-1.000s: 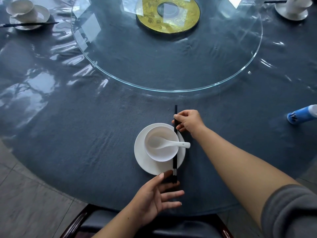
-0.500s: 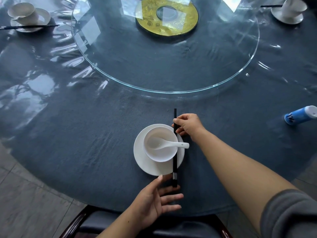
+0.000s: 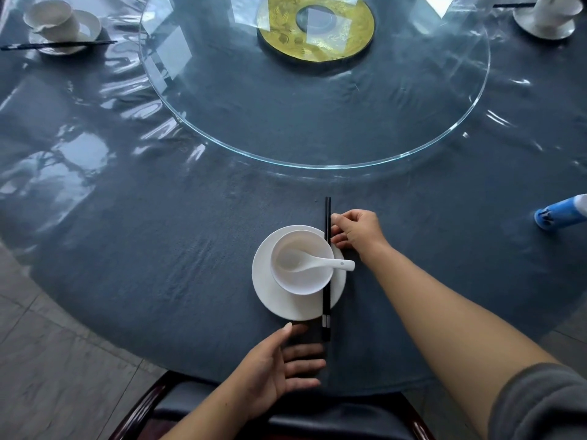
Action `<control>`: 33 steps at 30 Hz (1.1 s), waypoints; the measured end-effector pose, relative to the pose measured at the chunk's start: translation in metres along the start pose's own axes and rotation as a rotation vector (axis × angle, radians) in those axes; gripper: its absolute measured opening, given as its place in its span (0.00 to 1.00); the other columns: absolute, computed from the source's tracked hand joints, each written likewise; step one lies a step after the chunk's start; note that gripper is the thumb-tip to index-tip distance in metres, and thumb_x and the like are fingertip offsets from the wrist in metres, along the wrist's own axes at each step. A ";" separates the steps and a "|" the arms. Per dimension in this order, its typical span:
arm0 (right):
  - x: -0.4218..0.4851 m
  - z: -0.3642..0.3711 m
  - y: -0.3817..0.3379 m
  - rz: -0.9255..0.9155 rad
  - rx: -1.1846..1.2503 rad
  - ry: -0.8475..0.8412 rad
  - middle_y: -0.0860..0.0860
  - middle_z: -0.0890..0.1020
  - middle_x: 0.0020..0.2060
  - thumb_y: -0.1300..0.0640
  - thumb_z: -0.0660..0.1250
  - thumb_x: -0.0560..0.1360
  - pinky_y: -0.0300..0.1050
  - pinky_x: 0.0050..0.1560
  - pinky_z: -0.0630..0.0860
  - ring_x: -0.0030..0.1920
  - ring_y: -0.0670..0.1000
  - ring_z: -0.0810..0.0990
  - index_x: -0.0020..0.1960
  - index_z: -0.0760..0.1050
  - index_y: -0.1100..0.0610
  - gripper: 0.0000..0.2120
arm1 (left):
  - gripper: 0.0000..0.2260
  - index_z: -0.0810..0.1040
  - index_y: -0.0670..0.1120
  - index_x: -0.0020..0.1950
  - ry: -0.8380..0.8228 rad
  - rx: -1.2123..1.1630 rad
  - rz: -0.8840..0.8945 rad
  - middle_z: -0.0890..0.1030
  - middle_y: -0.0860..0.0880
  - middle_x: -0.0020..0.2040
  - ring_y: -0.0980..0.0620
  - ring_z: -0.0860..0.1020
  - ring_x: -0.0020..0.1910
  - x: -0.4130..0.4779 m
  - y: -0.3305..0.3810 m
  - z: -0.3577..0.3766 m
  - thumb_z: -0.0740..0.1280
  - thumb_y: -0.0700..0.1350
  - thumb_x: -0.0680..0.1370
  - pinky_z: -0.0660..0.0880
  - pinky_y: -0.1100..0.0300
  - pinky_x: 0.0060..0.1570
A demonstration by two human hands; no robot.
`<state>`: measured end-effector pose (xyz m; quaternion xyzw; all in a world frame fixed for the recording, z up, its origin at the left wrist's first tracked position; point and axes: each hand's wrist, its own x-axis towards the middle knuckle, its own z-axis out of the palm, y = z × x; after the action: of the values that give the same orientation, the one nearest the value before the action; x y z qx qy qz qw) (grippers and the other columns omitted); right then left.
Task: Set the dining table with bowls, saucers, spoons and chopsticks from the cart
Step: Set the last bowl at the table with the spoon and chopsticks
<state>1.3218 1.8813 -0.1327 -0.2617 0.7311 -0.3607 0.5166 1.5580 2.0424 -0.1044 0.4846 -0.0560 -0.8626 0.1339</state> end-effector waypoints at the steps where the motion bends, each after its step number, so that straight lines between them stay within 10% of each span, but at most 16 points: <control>1: -0.002 -0.002 0.002 0.004 0.009 0.009 0.57 0.82 0.33 0.58 0.69 0.77 0.41 0.26 0.77 0.24 0.50 0.79 0.41 0.76 0.62 0.09 | 0.19 0.74 0.46 0.67 0.026 0.040 0.005 0.83 0.36 0.59 0.38 0.84 0.55 -0.002 0.002 -0.005 0.60 0.54 0.81 0.81 0.45 0.47; 7: -0.031 -0.028 0.012 -0.052 -0.024 0.061 0.55 0.79 0.32 0.57 0.65 0.79 0.43 0.28 0.75 0.25 0.50 0.76 0.42 0.76 0.62 0.10 | 0.07 0.77 0.39 0.46 0.341 0.459 0.326 0.81 0.43 0.33 0.50 0.82 0.29 -0.012 0.048 -0.021 0.62 0.38 0.82 0.76 0.61 0.26; 12: -0.075 -0.034 0.012 -0.169 -0.165 -0.085 0.53 0.80 0.31 0.51 0.65 0.80 0.42 0.25 0.74 0.25 0.49 0.77 0.44 0.78 0.59 0.12 | 0.05 0.77 0.43 0.56 0.456 0.632 0.659 0.79 0.44 0.47 0.49 0.83 0.34 -0.010 0.099 -0.007 0.64 0.37 0.81 0.80 0.57 0.29; 18: -0.100 -0.025 0.014 -0.336 -0.618 -0.123 0.48 0.80 0.30 0.47 0.65 0.75 0.47 0.37 0.76 0.34 0.51 0.79 0.47 0.76 0.48 0.05 | 0.19 0.69 0.59 0.70 0.239 0.653 0.478 0.79 0.43 0.57 0.40 0.85 0.49 0.002 0.115 0.015 0.65 0.41 0.82 0.84 0.49 0.40; 33: -0.091 -0.022 0.008 -0.330 -0.559 -0.133 0.45 0.80 0.33 0.54 0.71 0.74 0.48 0.38 0.78 0.32 0.44 0.76 0.43 0.79 0.53 0.04 | 0.23 0.71 0.65 0.66 0.190 0.637 0.506 0.80 0.45 0.53 0.48 0.83 0.42 0.009 0.115 0.007 0.62 0.37 0.83 0.82 0.40 0.53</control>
<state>1.3311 1.9604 -0.0830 -0.5312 0.7143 -0.2071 0.4060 1.5683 1.9293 -0.0822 0.5502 -0.4247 -0.6936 0.1895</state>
